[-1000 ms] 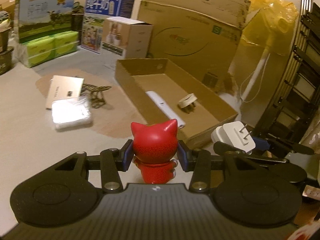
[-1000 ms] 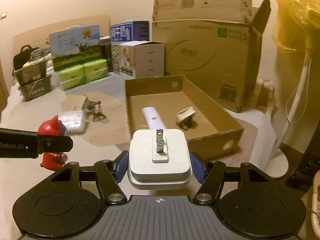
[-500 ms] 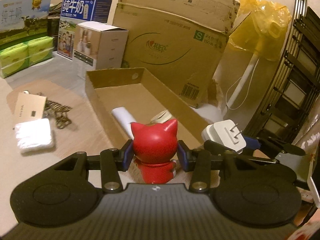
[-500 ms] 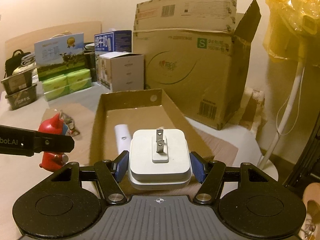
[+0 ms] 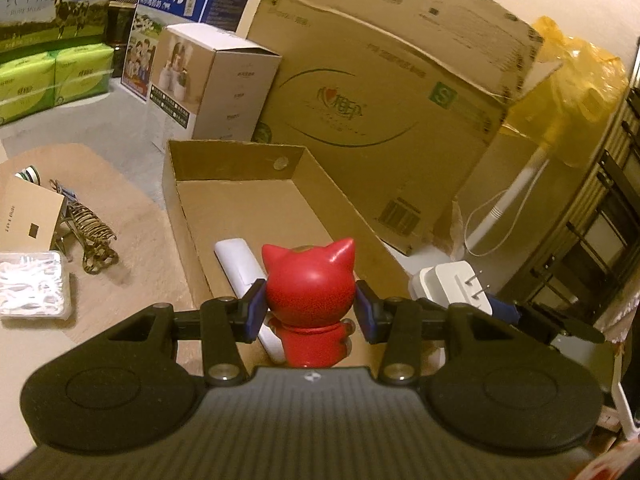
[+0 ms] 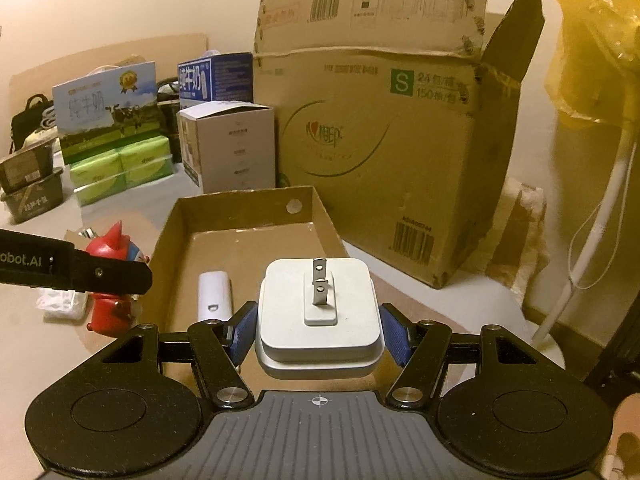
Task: Organize rigid objects
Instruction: 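Carry the red cat and white adapter with both tools over the cardboard tray, then lower the red cat into the tray and open the left tool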
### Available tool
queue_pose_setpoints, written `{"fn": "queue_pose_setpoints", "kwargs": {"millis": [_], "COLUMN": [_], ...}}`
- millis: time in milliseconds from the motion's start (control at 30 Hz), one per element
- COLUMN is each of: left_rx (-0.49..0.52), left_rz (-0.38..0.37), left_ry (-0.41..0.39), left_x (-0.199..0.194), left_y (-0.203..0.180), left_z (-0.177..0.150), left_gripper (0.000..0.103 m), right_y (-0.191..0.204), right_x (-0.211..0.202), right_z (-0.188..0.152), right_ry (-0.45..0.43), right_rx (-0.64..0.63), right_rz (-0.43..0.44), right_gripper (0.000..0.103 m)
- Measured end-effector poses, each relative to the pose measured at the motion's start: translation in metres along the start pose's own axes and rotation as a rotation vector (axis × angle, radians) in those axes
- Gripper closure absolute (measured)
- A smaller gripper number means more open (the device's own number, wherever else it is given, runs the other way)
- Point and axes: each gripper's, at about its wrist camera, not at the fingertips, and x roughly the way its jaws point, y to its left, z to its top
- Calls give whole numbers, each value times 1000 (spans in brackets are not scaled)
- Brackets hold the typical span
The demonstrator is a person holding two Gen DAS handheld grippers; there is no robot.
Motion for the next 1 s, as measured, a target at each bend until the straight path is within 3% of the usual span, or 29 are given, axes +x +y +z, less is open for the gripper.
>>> {"fn": "queue_pose_setpoints", "kwargs": {"millis": [467, 1000], "left_rx": [11, 33], "left_rz": [41, 74], "left_ry": [96, 49], "left_x": [29, 14], "left_y": [4, 4], "left_z": [-18, -15], "left_gripper": [61, 60], "right_y": [-5, -7], "right_x": [38, 44], "right_z": [-8, -8], "right_ry": [65, 84], "right_rx": [3, 19], "right_rz": [24, 30], "right_gripper": [38, 38]}}
